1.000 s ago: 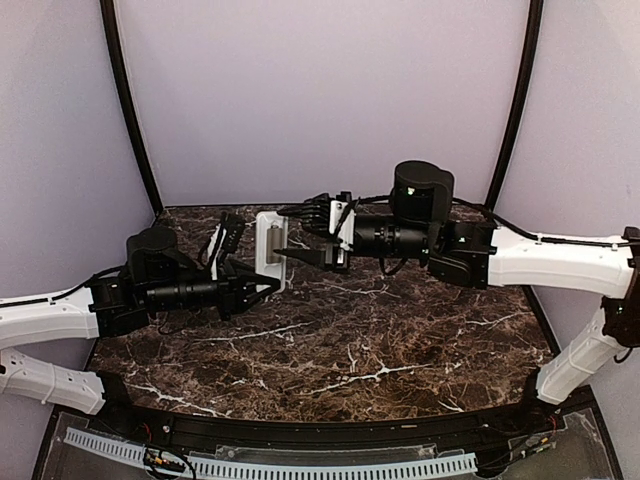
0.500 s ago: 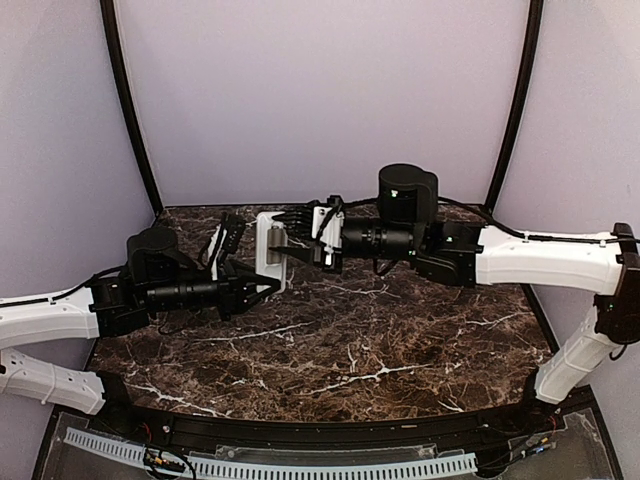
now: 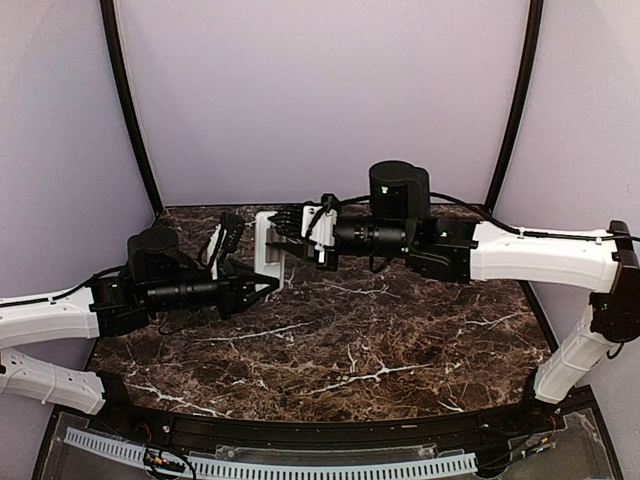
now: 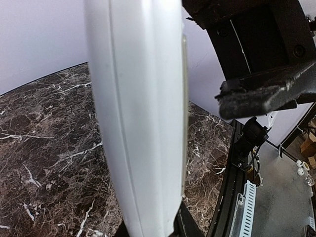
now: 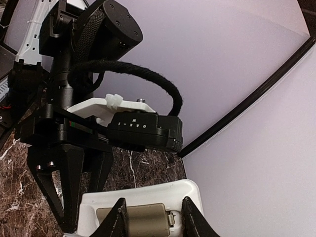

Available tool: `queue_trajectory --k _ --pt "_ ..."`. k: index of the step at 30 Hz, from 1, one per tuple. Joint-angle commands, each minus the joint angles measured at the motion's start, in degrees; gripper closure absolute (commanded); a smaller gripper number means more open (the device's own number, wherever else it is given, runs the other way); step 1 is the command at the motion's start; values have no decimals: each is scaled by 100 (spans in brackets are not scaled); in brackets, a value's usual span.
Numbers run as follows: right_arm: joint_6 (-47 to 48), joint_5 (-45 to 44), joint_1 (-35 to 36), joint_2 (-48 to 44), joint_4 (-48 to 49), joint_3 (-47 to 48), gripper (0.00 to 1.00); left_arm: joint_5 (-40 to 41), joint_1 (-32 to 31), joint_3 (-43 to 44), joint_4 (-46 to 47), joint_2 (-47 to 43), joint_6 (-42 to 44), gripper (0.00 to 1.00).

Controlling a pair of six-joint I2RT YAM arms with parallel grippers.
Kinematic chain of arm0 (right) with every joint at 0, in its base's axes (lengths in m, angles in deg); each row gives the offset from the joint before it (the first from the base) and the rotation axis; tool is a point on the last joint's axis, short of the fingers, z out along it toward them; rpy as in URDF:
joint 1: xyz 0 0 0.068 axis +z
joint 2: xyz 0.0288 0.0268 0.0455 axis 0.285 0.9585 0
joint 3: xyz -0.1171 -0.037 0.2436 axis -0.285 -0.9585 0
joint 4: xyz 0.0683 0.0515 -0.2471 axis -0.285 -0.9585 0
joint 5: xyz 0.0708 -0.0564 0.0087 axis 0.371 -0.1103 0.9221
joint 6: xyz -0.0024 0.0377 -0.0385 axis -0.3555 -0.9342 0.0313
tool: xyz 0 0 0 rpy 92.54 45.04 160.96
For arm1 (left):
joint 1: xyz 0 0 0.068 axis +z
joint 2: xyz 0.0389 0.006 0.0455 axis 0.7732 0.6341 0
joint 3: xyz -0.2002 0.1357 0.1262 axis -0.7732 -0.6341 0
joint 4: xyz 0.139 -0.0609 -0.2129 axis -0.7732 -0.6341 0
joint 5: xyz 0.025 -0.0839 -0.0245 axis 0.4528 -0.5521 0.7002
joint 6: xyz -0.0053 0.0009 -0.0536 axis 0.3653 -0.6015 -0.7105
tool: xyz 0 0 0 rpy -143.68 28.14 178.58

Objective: Load the batteries into the remote control
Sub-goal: Remove the battery cover from the remote control.

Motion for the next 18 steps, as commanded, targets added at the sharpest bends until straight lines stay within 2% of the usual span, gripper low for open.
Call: queue_trajectory --k 1,12,18 --pt "2 -274 37 105 -449 -47 65 -106 -28 0 249 -208 202 100" --pt "166 -396 44 239 -881 63 65 -139 -26 -1 214 -247 343 100" --pt "321 -291 98 301 -1310 32 69 556 -28 111 -166 -246 441 100"
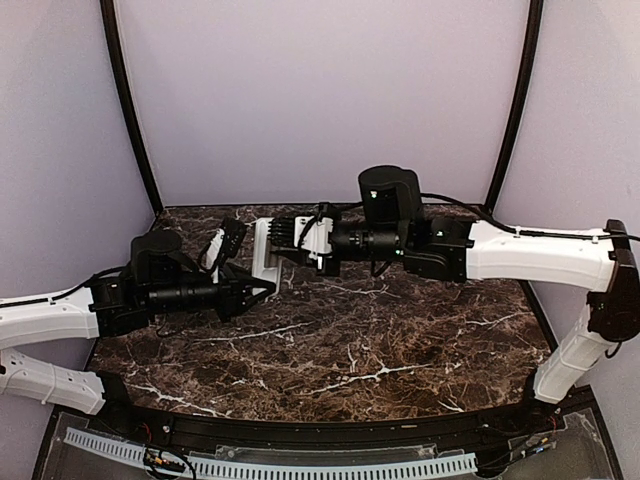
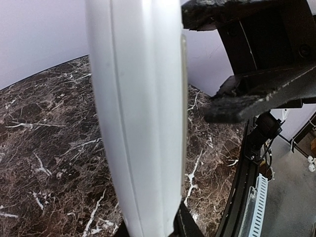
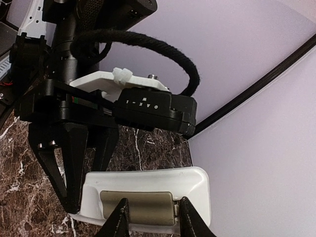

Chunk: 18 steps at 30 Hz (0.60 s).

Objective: Load the batteries into the remote control
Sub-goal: Remove the battery cover from the remote control.

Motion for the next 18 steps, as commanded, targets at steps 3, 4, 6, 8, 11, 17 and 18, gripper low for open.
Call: queue_trajectory --k 3,4,6,8,11,17,18 --pt "27 81 83 175 -717 -209 69 593 -43 122 101 -242 310 100" --pt "-7 121 93 173 -724 -247 69 640 -45 122 77 -253 305 100" --pt "-54 140 120 168 -726 -327 69 781 -41 122 35 -256 300 100" --pt "-114 170 143 154 -700 -418 69 908 -45 130 -16 -251 304 100" --pt "-249 240 153 107 -629 -542 69 1119 -43 171 -115 -199 333 100" --pt "-490 245 198 -18 -451 -833 70 1606 -45 283 -369 -55 403 100" --pt "-519 235 195 -40 -453 -887 70 1721 -43 312 -438 -11 417 100"
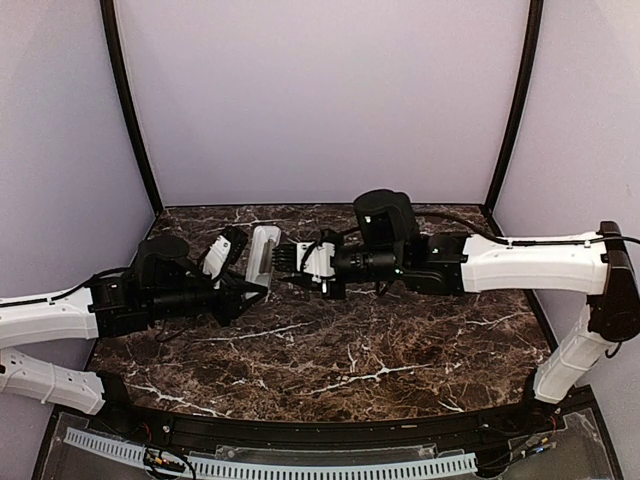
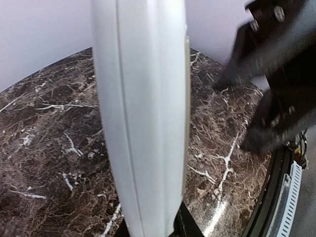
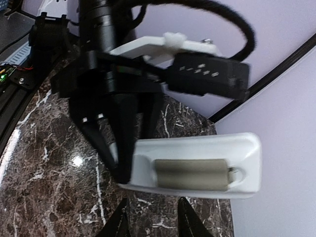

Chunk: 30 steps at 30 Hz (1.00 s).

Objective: Load the batteries into the remote control
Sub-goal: Remove the battery cover from the remote control.

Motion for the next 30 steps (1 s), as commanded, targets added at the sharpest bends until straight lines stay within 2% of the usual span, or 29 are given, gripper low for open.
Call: queue_trajectory --k 1,9,13,15,21,30 --pt "-294 202 177 -66 -300 -394 70 739 61 316 290 47 69 100" --pt "-488 96 186 -421 218 -664 67 634 60 306 276 142 197 100" --pt "-392 270 115 -612 615 -614 58 362 60 284 353 90 156 100" --pt "-353 376 29 -601 758 -537 50 321 60 310 336 94 130 100" --pt "-95 385 -114 -241 914 -161 35 261 60 332 279 117 109 100" --pt "24 499 -199 166 1045 284 31 235 61 349 290 131 138 100"
